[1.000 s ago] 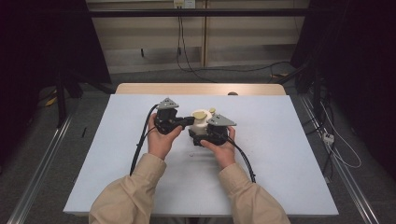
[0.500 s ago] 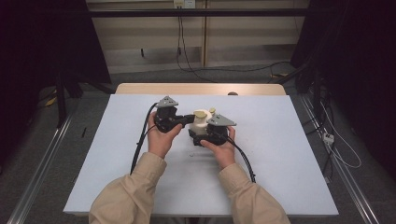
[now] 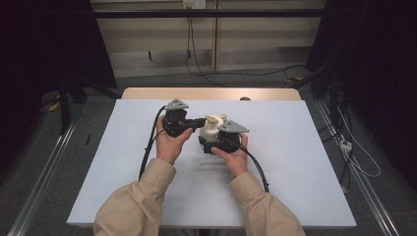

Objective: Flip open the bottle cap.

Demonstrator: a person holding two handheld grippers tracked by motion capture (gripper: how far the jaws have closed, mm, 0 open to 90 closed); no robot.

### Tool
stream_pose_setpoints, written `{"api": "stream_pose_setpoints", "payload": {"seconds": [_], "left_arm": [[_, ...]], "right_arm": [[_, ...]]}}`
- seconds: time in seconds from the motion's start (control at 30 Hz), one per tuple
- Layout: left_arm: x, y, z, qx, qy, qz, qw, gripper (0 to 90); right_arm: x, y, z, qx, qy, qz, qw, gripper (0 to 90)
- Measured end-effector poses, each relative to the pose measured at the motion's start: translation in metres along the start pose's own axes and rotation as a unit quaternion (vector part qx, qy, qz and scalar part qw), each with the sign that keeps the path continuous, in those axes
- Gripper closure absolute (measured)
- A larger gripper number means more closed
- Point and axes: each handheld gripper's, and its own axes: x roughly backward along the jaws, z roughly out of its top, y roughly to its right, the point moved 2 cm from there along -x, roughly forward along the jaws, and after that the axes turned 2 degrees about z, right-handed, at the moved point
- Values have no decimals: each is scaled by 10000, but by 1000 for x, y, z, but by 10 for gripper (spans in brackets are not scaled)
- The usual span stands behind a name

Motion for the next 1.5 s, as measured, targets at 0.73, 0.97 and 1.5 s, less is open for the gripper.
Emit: {"api": "stream_pose_setpoints", "payload": {"seconds": [0.73, 0.97, 1.5], "left_arm": [[-9, 7, 6, -99, -51, -48, 9999, 900], [-9, 7, 9, -131, -39, -3, 9999, 900], [-15, 10, 11, -182, -49, 10, 9998, 900]], "right_arm": [[0, 0, 0, -8, -7, 3, 10000, 46], [0, 0, 0, -9, -11, 3, 10000, 46], [0, 0, 0, -9, -14, 1, 10000, 46]]}}
